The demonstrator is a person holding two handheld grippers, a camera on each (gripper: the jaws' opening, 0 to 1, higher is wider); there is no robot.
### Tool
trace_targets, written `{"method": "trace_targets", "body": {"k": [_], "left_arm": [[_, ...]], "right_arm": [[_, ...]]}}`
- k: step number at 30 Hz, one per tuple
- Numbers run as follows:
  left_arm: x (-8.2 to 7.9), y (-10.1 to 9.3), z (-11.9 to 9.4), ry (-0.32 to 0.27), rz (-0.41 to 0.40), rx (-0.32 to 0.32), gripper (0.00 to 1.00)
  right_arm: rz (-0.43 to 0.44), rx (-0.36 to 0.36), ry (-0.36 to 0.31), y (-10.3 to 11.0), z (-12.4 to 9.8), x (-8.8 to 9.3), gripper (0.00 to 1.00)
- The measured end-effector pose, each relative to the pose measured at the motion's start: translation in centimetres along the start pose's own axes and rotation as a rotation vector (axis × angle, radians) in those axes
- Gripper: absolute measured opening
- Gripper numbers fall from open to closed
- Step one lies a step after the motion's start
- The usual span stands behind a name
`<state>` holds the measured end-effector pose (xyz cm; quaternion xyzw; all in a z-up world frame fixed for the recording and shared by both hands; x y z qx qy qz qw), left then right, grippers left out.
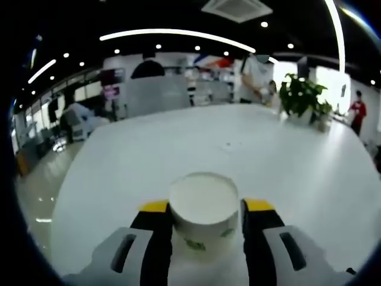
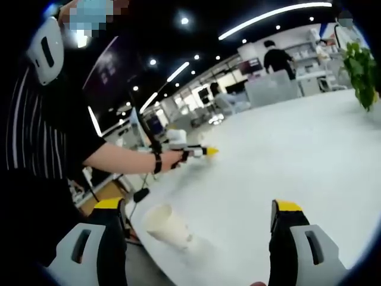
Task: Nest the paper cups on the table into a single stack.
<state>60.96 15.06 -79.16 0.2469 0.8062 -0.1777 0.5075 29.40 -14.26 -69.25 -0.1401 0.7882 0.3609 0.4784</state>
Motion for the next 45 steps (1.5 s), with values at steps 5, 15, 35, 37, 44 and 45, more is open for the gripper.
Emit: {"method": "trace_targets", "body": {"k": [5,15,35,37,44,45], "left_arm": [[-0.1,-0.3,-0.2,-0.003,-0.007,0.011,0.41],[-1.0,-1.6,-1.0,-0.014,-0.051,0.050,0.40],[-5.7,-9.4,-6.6,-0.032,-0.009,0.197,0.39],[-6.2,-10.2,-7.1,-0.032,-0.003,0.208,0.39],[-7.9,-13.3,-9.5,-0.057,0.020,0.266,0.39],[-8.1,-13.8,-10.0,-0.054,0.021,0.272,0.39]], "right_arm": [[-0.006,0.002,0.004,0.0,0.1,0.0,1.00],[-0.006,-0.006,-0.016,0.5,0.1,-0.5,1.00],[-0.072,-0.073,-0.087,4.1,0.5,-2.8,0.99],[-0.081,-0.077,-0.087,4.4,0.5,-2.8,1.00],[-0.113,-0.084,-0.117,5.9,0.6,-3.9,1.00],[-0.120,-0.086,-0.121,6.2,0.6,-4.1,1.00]]}}
Point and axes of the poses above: the point that each gripper's makers call its tool centre point, and the gripper's own axes: z roughly forward along the fingers, y roughly to its left, x roughly out of its underside, the point moved 3 cm from there along -z, roughly backward along the fingers, and after that the axes turned 3 degrees about x, right-handed, at the moved point
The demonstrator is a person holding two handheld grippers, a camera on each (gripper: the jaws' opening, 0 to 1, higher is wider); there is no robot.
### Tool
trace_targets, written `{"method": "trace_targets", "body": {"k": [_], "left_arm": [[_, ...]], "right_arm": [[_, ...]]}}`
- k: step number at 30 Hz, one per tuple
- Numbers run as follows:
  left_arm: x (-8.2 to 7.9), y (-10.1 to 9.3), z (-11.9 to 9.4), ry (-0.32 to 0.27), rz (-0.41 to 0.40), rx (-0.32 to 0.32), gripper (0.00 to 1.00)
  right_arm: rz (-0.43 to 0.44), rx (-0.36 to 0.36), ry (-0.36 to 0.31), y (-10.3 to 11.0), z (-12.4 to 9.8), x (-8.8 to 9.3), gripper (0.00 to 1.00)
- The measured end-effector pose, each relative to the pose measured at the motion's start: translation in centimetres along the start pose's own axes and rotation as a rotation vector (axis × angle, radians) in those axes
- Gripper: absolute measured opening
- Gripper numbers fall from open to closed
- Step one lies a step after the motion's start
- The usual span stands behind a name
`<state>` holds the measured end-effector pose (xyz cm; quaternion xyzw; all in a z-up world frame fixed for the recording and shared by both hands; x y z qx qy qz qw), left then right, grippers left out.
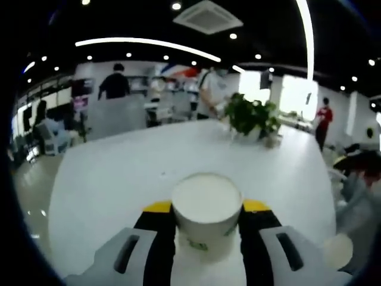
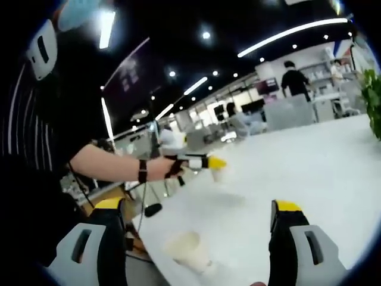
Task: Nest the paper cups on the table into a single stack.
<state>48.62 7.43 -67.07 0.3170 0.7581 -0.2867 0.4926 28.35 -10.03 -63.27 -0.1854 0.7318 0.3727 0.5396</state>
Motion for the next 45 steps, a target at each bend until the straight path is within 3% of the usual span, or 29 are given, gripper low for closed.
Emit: {"method": "trace_targets", "body": {"k": [6,11,13,24,45], "left_arm": [[-2.0,-3.0,-1.5,-0.046,-0.020,0.070,0.39],[-3.1,-5.6,-3.0,-0.048,0.015,0.114,0.39],[-3.2,-6.4,-3.5,-0.036,0.079,0.138,0.39],[-3.0,-8.5,-5.5,-0.011,0.088,0.177,0.39],[-4.3,-12.3,-7.7,-0.068,0.033,0.230,0.39]], "right_arm": [[-0.007,-0.006,-0.017,1.1,0.1,-0.3,1.00],[-0.023,-0.021,-0.021,2.3,0.8,-0.4,1.00],[-0.030,-0.026,-0.025,2.7,1.0,-0.5,1.00],[-0.037,-0.063,-0.029,4.2,1.8,-0.4,1.00],[-0.034,-0.182,-0.019,6.8,3.6,0.3,0.96]]}}
Point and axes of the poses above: the point that each gripper's makers call its tool centre point, and the gripper's own axes: z roughly forward along the fingers, y roughly to its left, x roughly out of its underside, the point moved 3 cm from there along -z, roughly backward along the fingers, and after that the axes turned 3 degrees about x, right-handed, at the moved point
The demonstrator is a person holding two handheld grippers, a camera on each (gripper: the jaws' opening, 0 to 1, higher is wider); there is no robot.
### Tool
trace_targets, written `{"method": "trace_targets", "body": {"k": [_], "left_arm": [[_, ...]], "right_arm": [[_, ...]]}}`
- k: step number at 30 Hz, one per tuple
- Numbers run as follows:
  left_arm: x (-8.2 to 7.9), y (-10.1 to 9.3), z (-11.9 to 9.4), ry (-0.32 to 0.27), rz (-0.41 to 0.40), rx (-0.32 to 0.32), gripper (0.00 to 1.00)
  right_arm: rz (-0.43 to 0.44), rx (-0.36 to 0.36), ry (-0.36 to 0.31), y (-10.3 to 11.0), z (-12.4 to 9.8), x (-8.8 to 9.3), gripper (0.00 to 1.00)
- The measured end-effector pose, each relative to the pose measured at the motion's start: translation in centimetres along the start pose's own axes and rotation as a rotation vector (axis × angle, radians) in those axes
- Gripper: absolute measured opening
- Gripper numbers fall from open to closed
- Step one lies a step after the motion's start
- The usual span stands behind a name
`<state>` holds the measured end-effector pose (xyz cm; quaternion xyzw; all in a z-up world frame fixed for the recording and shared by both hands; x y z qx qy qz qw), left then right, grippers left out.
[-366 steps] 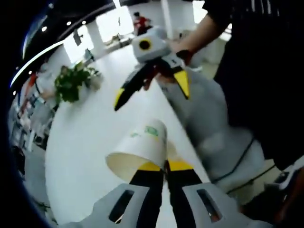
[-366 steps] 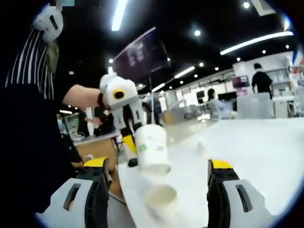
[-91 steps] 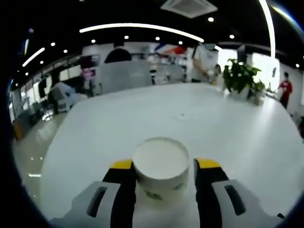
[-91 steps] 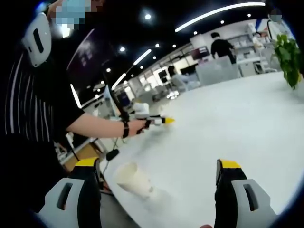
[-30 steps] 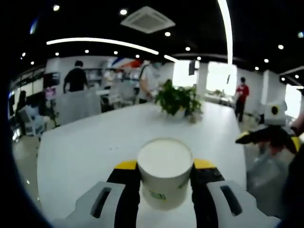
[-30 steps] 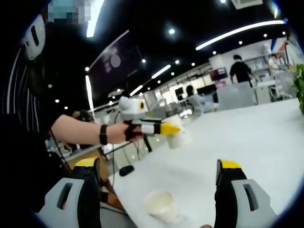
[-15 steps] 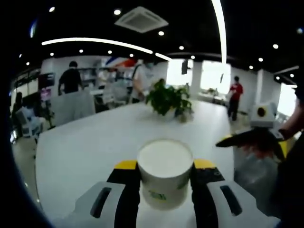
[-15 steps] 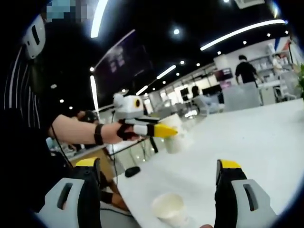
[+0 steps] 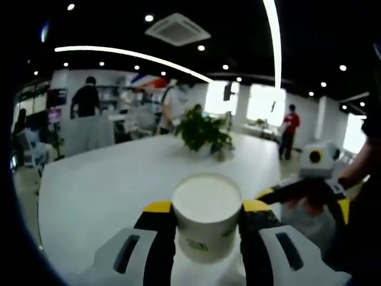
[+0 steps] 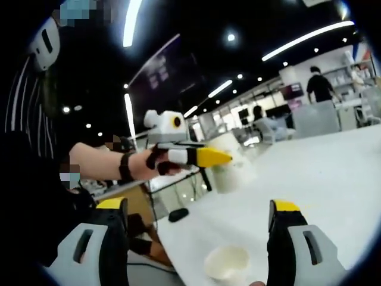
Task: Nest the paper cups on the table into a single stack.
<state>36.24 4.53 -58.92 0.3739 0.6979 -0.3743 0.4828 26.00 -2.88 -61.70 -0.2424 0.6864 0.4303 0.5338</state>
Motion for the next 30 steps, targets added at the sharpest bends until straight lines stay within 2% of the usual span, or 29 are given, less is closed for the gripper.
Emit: {"method": "trace_targets", "body": {"k": [21,30], "left_arm": [[-1.1,-3.5,0.6,-0.016,-0.002,0.101,0.39],[-1.1,-4.3,0.5,-0.023,-0.003,0.137,0.39]], "right_arm": [[0.028,-0.062,-0.012,1.1,1.4,-0.4,0.94],[0.022,-0.083,-0.023,1.2,1.2,-0.9,0.86]]}}
Point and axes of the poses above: the point that each gripper's makers call its tool centre point, and the gripper's own axes: z roughly forward along the fingers, y roughly to its left, x roughly out of its underside, the point moved 3 cm from there along -z, roughly backward along the fingers, and after that the axes turned 3 degrees about x, right-handed, at the moved point
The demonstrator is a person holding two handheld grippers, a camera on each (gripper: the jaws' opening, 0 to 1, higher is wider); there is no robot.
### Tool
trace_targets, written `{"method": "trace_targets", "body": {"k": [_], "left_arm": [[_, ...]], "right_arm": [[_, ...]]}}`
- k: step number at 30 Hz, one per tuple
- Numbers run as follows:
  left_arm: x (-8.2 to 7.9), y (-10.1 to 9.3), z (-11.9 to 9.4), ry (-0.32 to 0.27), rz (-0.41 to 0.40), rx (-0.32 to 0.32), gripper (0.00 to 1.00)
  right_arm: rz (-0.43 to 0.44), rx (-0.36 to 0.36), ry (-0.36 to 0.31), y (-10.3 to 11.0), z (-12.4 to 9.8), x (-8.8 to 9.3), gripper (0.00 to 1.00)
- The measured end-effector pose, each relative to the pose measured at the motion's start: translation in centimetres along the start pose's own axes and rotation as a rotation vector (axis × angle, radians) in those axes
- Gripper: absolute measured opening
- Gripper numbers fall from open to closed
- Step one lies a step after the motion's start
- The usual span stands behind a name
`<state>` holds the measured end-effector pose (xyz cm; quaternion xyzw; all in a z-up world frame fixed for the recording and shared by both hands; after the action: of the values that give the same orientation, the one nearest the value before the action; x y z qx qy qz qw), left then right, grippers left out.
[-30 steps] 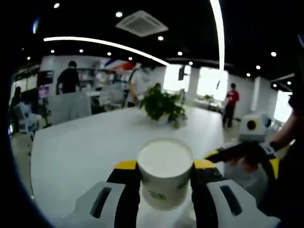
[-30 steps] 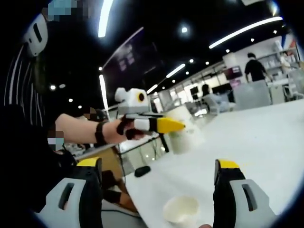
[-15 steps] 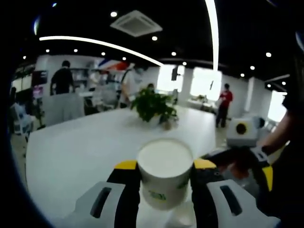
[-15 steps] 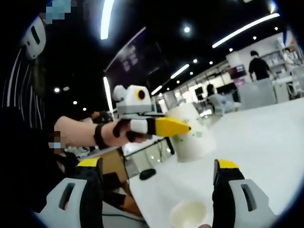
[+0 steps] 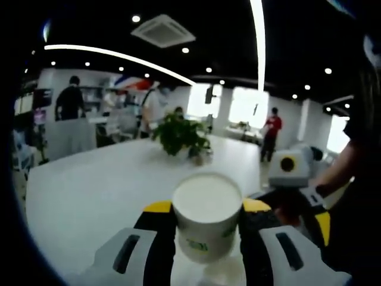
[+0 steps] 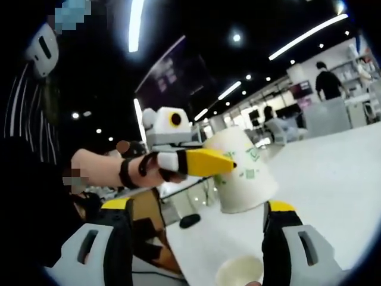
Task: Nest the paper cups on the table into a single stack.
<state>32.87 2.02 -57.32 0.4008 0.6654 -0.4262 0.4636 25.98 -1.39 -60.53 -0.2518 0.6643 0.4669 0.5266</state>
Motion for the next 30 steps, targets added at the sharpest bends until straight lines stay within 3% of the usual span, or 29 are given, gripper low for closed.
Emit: {"method": "trace_targets", "body": {"k": [7,19,30], "left_arm": [[0.6,-0.2,-0.3,0.003,-0.003,0.022,0.39],[1.6,-0.9,-0.9,0.004,-0.030,0.084,0.39],[2.6,-1.1,-1.4,0.038,0.028,0.108,0.39]], "right_arm": [[0.010,-0.008,-0.005,-0.1,-0.3,-0.2,0.83],[0.022,-0.045,-0.028,-0.1,-1.5,-0.8,0.70],[-0.007,-0.067,-0.044,-0.2,-1.8,-1.9,0.58]]}}
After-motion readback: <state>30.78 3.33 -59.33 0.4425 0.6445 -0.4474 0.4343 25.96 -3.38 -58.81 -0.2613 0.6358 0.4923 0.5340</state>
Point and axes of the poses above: the point that each gripper's makers call its tool centre point, and the gripper's own axes: z roughly forward along the fingers, y roughly to its left, x roughly out of its underside, the point moved 3 cm from there along -z, roughly backward along the fingers, and after that the axes turned 3 degrees about x, right-handed, at the moved point
